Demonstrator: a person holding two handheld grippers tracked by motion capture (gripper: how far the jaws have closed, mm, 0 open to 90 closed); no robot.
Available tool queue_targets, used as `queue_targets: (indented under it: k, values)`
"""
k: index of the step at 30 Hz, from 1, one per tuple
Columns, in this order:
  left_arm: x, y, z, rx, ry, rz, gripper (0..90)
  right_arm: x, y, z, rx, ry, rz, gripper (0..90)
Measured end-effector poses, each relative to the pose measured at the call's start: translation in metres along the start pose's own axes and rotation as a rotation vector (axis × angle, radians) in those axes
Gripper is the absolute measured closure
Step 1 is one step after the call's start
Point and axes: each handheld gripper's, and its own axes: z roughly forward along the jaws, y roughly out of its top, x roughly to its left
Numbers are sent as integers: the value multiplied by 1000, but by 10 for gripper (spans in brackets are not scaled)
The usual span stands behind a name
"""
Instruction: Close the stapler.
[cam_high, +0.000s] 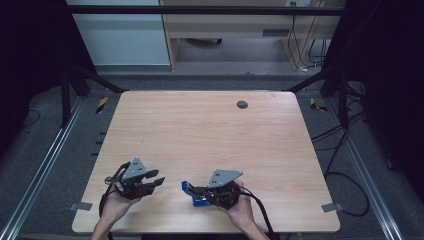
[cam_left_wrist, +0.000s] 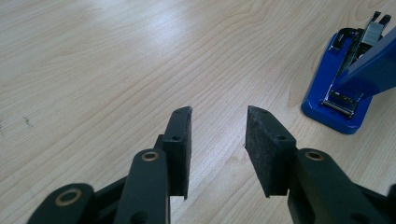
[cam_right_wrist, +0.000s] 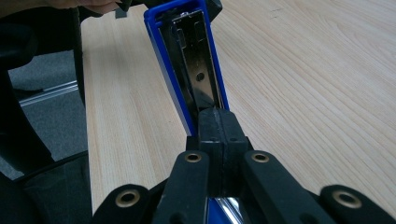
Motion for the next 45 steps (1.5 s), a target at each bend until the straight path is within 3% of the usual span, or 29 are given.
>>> queue_targets:
  k: [34,45]
  values:
    - [0,-4,0,4,14,-6,569,-8,-7,-18,-6,-21,29,900]
    - [2,-4,1,-4,29,-27,527,-13,-9,-31,-41,-40,53,900]
